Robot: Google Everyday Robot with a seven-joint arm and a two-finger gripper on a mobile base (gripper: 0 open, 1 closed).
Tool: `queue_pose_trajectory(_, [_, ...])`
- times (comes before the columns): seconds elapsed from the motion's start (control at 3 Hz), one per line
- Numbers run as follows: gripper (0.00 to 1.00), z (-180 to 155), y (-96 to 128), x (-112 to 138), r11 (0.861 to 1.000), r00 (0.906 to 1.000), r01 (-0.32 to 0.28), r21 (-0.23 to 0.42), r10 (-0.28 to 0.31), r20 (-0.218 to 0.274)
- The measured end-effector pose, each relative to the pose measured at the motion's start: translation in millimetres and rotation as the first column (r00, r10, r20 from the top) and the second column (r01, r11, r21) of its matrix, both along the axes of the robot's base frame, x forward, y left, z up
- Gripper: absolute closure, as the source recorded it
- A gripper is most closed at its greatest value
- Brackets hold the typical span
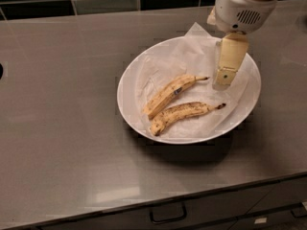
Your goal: Pick banana from white bowl
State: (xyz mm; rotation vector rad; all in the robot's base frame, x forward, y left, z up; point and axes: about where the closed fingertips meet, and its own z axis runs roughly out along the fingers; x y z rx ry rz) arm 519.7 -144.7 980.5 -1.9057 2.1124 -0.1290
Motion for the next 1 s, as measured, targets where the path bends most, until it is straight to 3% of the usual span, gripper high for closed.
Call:
queue_pose_trajectory(0.33, [0.12, -6.7, 19.6, 10.9, 0.999, 0.9985, -0.048, -0.004, 0.048, -0.027])
queue_pose_trajectory(1.0, [0.16, -30.3, 41.6, 18.2, 0.994, 0.9916, -0.107, 0.007, 0.108, -0.072])
